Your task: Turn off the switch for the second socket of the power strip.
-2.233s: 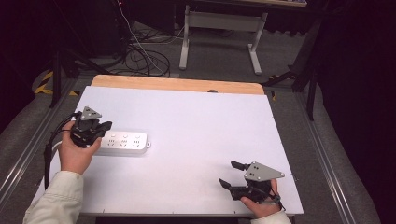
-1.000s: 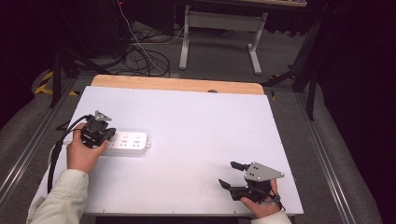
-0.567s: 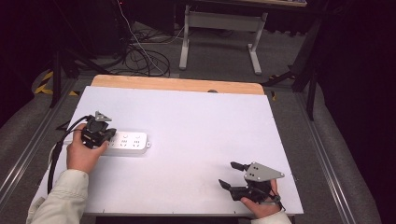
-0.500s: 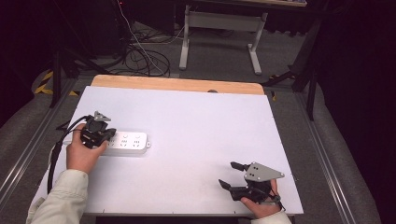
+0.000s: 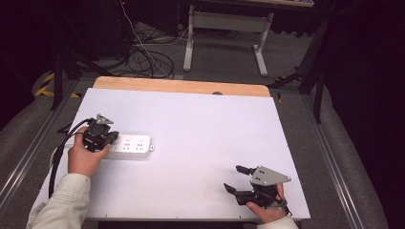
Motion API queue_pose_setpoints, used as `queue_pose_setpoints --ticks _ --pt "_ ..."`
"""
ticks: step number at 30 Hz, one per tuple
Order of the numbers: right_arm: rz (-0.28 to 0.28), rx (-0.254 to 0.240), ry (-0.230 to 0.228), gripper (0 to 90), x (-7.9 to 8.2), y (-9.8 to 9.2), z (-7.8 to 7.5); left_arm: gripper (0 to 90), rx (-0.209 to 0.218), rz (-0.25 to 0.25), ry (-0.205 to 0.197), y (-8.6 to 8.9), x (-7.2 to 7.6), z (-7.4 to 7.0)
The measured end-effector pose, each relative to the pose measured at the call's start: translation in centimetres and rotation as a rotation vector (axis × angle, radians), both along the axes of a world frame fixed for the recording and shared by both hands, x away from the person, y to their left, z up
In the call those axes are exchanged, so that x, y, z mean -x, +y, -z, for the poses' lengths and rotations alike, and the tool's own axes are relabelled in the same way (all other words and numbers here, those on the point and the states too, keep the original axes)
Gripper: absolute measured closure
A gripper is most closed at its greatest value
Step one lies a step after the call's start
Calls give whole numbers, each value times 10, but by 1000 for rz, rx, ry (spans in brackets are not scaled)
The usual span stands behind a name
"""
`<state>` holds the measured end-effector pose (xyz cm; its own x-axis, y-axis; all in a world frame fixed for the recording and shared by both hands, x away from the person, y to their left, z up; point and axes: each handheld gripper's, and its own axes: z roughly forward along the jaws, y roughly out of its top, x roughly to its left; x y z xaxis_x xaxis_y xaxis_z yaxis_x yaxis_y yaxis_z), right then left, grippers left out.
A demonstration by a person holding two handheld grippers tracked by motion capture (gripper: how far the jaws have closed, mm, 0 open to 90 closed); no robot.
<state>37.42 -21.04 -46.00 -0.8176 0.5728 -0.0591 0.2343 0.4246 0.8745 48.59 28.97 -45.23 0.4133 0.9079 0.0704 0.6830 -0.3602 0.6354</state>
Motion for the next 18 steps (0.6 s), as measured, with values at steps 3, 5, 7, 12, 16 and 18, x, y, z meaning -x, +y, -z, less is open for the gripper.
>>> queue_pose_setpoints --ticks 3,5,7,12,16,18 --pt "1 0 1 277 0 0 0 900 -6 -2 1 -1 1 0" --pt "0 0 0 279 0 0 0 900 -5 3 4 -1 0 0" --pt "1 -1 2 281 0 0 0 900 0 4 8 0 0 1" --pt "-2 -3 4 282 0 1 0 900 25 -1 11 3 0 0" --pt "-1 -5 4 282 0 0 1 900 23 -4 3 0 4 -3" --pt "0 -9 6 282 0 0 1 900 15 6 -12 -1 6 -5"
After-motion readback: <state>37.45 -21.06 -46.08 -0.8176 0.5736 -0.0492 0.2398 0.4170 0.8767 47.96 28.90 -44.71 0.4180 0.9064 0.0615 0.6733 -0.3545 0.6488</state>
